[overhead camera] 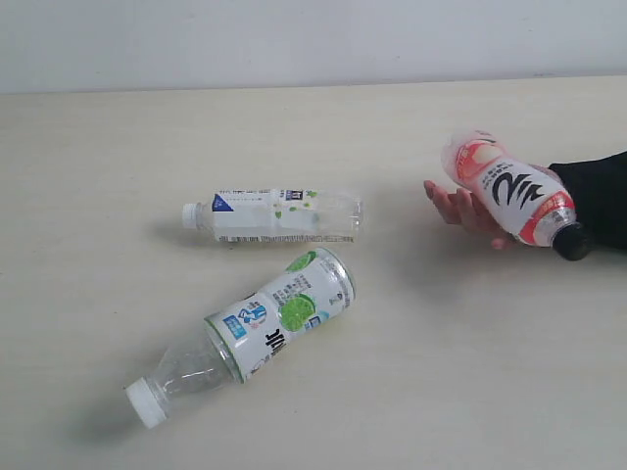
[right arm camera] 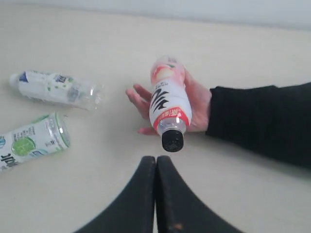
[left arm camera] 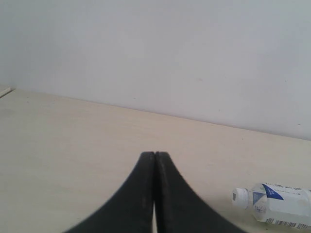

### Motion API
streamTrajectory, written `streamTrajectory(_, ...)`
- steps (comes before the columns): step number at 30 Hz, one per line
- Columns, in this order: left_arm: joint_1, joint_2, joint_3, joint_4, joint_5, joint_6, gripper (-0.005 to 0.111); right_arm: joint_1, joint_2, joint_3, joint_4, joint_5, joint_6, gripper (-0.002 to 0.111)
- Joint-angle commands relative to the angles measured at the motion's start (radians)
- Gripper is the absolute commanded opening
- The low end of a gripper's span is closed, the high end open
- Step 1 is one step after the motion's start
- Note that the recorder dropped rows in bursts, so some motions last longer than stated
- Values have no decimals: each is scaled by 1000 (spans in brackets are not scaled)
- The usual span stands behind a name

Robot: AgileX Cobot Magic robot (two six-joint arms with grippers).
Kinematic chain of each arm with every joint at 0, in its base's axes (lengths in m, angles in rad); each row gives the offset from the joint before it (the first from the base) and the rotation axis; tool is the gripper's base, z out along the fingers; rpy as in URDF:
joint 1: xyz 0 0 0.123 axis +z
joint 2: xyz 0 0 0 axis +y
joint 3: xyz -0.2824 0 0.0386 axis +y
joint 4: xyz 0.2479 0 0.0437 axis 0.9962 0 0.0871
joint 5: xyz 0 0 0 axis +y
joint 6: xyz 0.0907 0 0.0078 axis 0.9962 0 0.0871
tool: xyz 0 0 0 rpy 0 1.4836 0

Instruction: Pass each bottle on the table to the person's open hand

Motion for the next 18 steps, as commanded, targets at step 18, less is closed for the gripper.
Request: streamTrajectory(18, 3, -6, 3, -4, -2, -1, 0, -3, -348, 153, -319, 139, 247, 0)
